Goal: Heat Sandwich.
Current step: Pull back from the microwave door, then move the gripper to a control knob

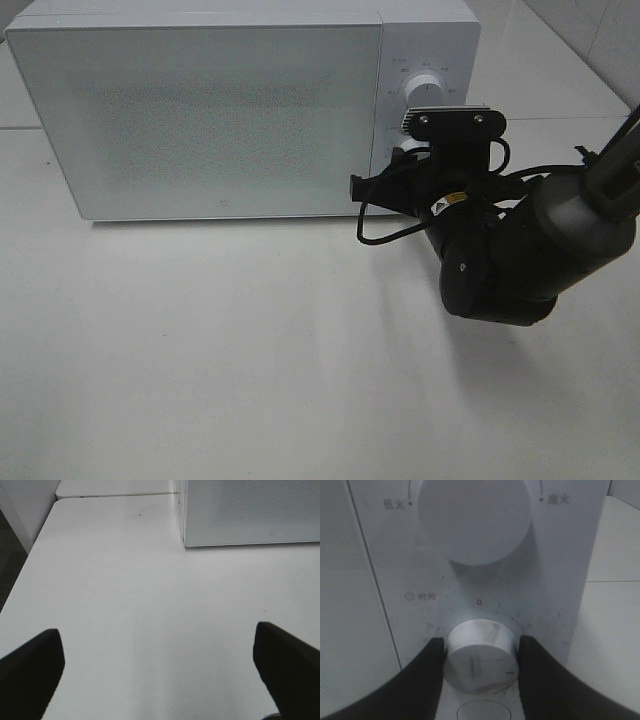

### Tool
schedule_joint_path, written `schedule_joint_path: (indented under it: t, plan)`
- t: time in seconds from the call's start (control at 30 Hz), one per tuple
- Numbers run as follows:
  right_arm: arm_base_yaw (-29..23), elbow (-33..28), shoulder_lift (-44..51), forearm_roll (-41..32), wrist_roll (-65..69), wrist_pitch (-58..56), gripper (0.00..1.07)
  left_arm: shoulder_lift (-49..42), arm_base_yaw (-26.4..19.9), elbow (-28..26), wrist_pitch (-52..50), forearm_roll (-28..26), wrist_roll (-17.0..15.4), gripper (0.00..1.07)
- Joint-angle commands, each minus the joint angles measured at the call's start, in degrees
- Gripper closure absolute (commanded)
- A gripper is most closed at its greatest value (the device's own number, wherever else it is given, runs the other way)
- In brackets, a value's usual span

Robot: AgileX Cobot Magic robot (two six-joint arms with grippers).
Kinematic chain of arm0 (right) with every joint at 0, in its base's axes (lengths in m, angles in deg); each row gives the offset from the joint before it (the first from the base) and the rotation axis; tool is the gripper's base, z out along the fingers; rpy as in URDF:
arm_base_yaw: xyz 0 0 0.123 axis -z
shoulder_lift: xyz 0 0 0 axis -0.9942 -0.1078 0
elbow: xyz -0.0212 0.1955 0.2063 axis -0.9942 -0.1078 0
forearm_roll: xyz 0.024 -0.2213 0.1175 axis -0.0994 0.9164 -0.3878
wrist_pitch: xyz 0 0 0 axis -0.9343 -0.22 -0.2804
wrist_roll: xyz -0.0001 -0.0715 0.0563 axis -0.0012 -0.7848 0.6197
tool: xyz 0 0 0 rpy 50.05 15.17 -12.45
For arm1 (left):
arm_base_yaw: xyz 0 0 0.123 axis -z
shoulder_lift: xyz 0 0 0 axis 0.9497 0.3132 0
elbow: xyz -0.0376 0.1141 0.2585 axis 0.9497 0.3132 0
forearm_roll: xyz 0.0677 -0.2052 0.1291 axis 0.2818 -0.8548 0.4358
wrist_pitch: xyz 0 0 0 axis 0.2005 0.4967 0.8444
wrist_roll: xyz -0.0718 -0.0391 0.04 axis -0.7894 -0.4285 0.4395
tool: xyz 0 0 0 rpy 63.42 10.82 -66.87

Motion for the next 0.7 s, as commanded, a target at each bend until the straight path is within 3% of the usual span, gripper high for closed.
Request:
schedule_joint_path:
  t: [0.03, 0.7]
  plan:
    - [0.17, 0.92, 0.29, 1.15, -0.57, 0.23, 0.95, -1.49, -0.34, 0.17, -0.63, -0.34, -0.34, 0.1]
    - [0.17, 0.92, 0.29, 2.18, 12.26, 3.21, 0.95, -1.49, -0.34, 0.17, -0.63, -0.34, -0.34, 0.1]
